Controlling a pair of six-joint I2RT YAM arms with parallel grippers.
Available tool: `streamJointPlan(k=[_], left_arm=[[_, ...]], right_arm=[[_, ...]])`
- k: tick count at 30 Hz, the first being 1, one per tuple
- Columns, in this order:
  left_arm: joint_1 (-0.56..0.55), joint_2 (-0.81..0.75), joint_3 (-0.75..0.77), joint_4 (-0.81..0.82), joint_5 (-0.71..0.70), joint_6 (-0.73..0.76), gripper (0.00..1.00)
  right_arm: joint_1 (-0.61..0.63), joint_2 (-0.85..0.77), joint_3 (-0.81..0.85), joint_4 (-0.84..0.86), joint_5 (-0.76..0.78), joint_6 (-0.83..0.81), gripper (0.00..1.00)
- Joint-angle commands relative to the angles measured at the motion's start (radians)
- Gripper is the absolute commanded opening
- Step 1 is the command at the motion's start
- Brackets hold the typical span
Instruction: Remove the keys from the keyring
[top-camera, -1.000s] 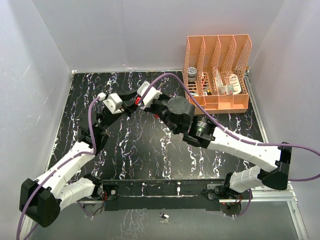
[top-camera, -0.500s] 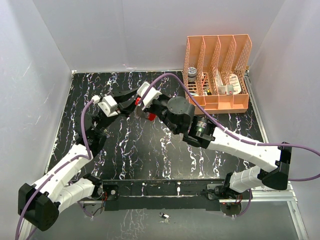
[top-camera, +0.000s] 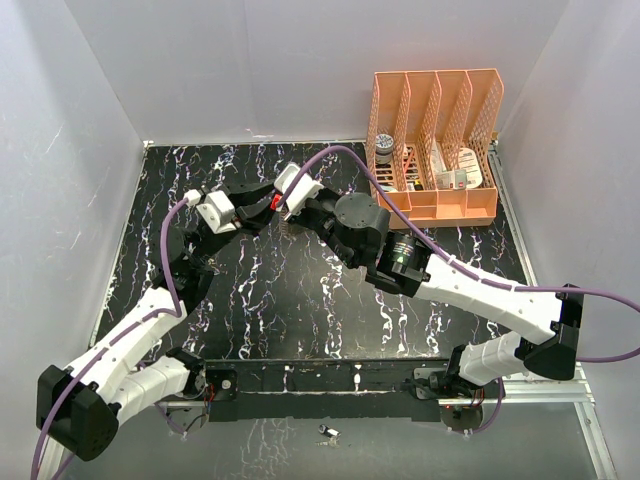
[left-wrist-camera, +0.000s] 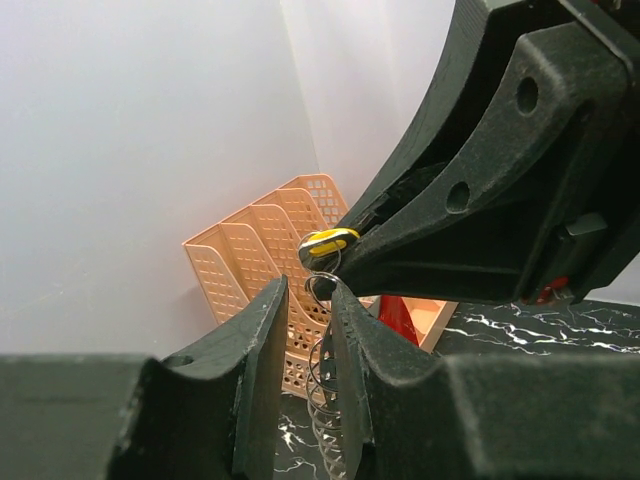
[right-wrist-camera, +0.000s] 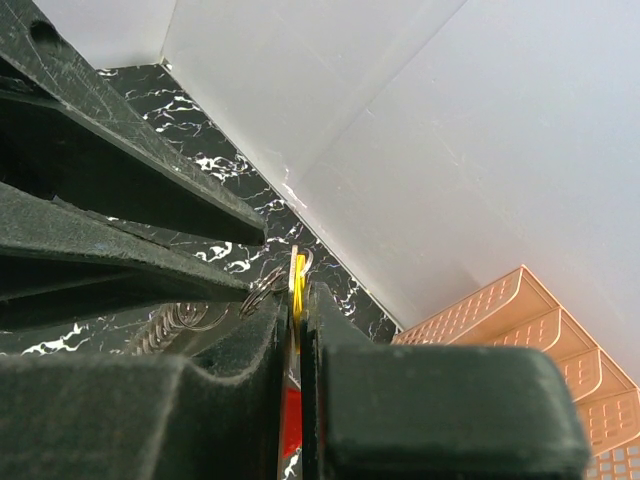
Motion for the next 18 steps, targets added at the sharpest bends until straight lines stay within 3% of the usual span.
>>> streamJointPlan(k=[1, 18], left_arm=[[-0.004, -0.002, 0.028, 0.047, 0.037, -0.018, 0.23], [-0.004, 0.059, 0.036, 0.110, 0.064, -0.069, 0.23]], right_arm=[[0.003, -0.036, 0.023, 0.088, -0.010, 0.000, 0.00], [0.003, -0.032, 0.020, 0.089, -0.043, -0.005, 0.00]])
